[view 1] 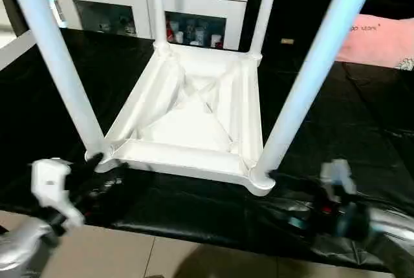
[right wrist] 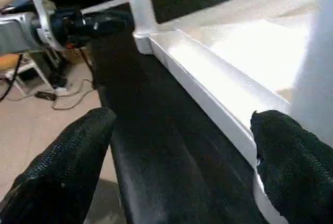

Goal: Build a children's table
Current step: Flip table

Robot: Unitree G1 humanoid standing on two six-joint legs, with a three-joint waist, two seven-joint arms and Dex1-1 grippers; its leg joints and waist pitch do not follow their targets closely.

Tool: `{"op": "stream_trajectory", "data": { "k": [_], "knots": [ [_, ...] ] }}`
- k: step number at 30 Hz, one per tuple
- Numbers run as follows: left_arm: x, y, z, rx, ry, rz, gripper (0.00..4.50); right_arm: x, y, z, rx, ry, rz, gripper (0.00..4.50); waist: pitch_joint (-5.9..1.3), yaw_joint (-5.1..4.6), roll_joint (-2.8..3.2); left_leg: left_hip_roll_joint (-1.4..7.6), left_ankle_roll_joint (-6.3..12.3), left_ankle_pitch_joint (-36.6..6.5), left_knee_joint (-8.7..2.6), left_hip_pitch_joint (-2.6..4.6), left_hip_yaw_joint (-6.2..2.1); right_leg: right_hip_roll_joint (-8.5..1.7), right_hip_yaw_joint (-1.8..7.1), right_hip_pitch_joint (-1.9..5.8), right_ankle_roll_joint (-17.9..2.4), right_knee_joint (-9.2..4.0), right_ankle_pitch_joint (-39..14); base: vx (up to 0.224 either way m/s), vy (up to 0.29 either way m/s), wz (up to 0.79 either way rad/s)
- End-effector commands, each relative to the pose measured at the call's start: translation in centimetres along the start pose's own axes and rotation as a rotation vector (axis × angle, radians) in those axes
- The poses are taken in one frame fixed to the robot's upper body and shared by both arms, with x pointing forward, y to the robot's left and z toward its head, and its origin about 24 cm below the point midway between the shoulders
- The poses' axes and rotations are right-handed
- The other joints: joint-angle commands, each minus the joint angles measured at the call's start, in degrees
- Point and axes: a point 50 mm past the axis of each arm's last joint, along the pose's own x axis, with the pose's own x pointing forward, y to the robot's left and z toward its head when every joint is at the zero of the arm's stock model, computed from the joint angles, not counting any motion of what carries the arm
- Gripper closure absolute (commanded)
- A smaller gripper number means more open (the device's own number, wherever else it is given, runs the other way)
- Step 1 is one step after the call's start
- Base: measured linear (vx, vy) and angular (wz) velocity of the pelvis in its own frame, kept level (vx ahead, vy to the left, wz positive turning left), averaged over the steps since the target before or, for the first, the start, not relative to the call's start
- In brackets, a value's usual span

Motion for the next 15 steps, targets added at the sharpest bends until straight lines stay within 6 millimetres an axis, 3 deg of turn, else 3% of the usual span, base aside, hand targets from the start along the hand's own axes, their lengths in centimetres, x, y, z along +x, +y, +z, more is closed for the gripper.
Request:
{"op": "stream_trajectory", "data": {
  "k": [1, 4, 10, 11, 15],
  "knots": [
    [-0.6, 0.5, 0.2, 0.001, 0.004, 0.028, 0.58, 0.4, -0.4, -0.1, -0.004, 0.001, -0.025, 0.0, -1.41, 0.02, 0.4, 4.25, 2.69, -13.99, -4.85, -0.31, -1.87, -7.33, 4.15, 0.75, -4.6, -5.4, -21.36, 0.0, 0.0, 0.0],
    [-1.0, 1.8, 0.9, -0.005, -0.08, 0.16, 0.42, 1.4, -1.5, -0.3, -0.026, -0.028, -0.135, 0.0, -1.36, 0.0, 0.42, 4.33, 1.57, -14.94, -4.84, -0.08, -1.79, -7.51, 4.2, 0.6, -5.21, -5.55, -21.98, 0.0, 0.0, 0.0],
    [-0.7, 2.8, 1.9, -0.002, -0.222, 0.331, 0.04, 1.6, -4.1, -0.1, -0.048, -0.077, -0.378, 0.0, -1.32, -0.13, 0.43, 4.19, 0.02, -17.06, -4.97, 0.24, -1.86, -7.6, 4.25, 0.63, -4.0, -5.87, -24.19, 0.0, 0.0, 0.0],
    [-0.6, 2.8, 2.0, 0.003, -0.24, 0.346, 0.04, 1.6, -4.3, -0.1, -0.049, -0.083, -0.403, 0.0, -1.33, 0.0, 0.66, 4.28, -0.14, -16.99, -5.03, 0.29, -1.91, -7.62, 4.31, 0.61, -4.17, -5.75, -23.24, 0.0, 0.0, 0.0],
    [0.3, 1.3, 2.0, -0.019, -0.239, 0.288, 0.04, 1.3, -5.0, 0.3, -0.078, -0.117, -0.48, 0.0, -1.52, -0.05, 0.33, 4.52, -0.12, -15.96, -5.13, 0.05, -1.85, -7.6, 4.46, 0.89, -4.58, -5.12, -19.95, 0.0, 0.0, 0.0]
  ]
}}
